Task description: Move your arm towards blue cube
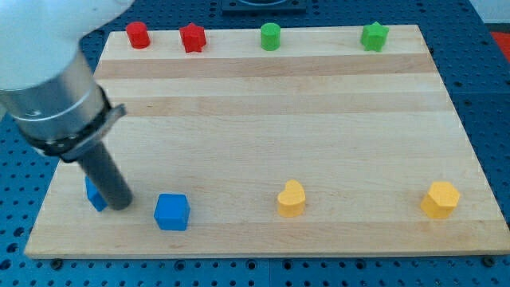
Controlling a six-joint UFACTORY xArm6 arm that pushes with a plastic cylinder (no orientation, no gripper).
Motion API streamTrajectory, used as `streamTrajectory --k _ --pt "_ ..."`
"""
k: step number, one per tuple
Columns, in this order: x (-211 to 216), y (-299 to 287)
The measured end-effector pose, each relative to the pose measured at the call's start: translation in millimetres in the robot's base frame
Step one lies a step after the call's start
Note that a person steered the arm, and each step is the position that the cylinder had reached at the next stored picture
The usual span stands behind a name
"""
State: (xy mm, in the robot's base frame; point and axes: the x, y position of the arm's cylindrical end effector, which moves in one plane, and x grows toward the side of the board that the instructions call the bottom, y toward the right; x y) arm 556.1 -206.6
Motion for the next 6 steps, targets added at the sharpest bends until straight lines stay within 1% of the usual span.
streamTrajectory --k 1,2,3,4,6 --pt "-2.1 -14.4" --pt "15.6 -4.2" --pt "54.9 15.5" --pt "58.4 60.0" --pt "51.5 67.5"
